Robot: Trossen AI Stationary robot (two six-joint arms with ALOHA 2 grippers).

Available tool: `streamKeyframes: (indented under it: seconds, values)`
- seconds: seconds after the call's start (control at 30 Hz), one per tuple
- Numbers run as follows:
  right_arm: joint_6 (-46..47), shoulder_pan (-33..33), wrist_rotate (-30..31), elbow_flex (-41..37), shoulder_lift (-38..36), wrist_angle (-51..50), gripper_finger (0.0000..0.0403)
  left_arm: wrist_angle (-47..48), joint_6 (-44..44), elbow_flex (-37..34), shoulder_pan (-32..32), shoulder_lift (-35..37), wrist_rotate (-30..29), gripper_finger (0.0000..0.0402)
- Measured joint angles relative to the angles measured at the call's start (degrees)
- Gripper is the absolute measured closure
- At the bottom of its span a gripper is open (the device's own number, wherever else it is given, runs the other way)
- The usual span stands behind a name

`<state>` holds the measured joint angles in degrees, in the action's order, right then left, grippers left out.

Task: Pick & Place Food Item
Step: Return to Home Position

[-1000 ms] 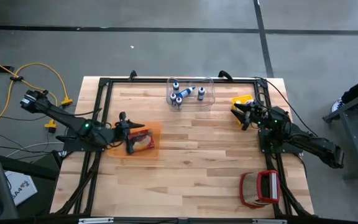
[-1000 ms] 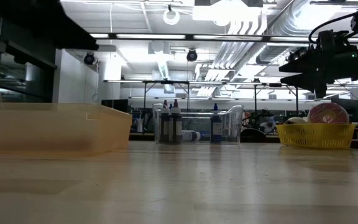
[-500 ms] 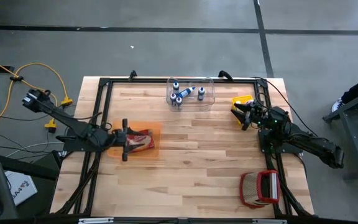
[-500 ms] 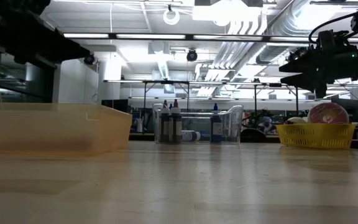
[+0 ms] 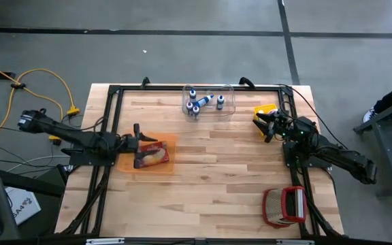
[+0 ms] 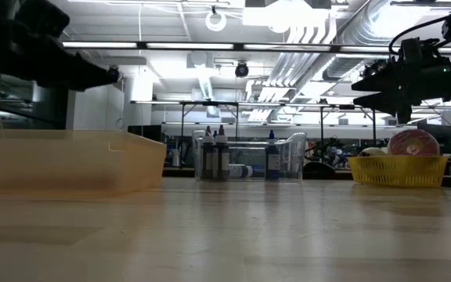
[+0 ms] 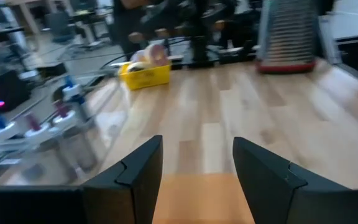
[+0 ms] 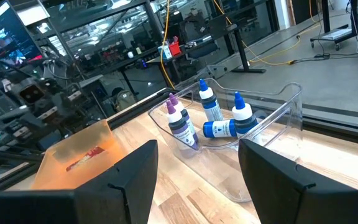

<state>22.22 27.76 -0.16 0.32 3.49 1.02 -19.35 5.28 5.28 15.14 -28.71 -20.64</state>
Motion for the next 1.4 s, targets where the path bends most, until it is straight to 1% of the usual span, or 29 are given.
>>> streamKeyframes:
  seconds: [0.13,0.3,0.53,0.63,0.8,0.93,1.1,1.4]
  values:
    - [0.0,0.0,0.0,0.0,0.0,0.0,0.0192,0.1,-0.7,-2.4,-3.9,3.6,0.2,0.0214]
    - [0.0,0.0,0.0,0.0,0.0,0.0,0.0192,1.7,-1.3,-3.3,-6.5,6.7,3.2,0.0214]
    - [0.0,0.0,0.0,0.0,0.0,0.0,0.0192,5.7,-2.1,-3.4,-6.8,7.3,3.4,0.0214]
    - [0.0,0.0,0.0,0.0,0.0,0.0,0.0192,7.9,-2.2,-3.4,-6.8,7.9,4.4,0.0214]
    - [0.0,0.0,0.0,0.0,0.0,0.0,0.0192,13.2,-3.3,-3.4,-6.8,11.5,5.5,0.0214]
    - [0.0,0.0,0.0,0.0,0.0,0.0,0.0192,15.6,-3.6,-3.5,-6.8,14.9,5.6,0.0214]
    - [0.0,0.0,0.0,0.0,0.0,0.0,0.0192,17.1,-4.6,-4.7,-6.8,19.0,5.7,0.0214]
    - [0.0,0.0,0.0,0.0,0.0,0.0,0.0192,17.2,-3.1,-4.8,-6.8,19.5,7.6,0.0214]
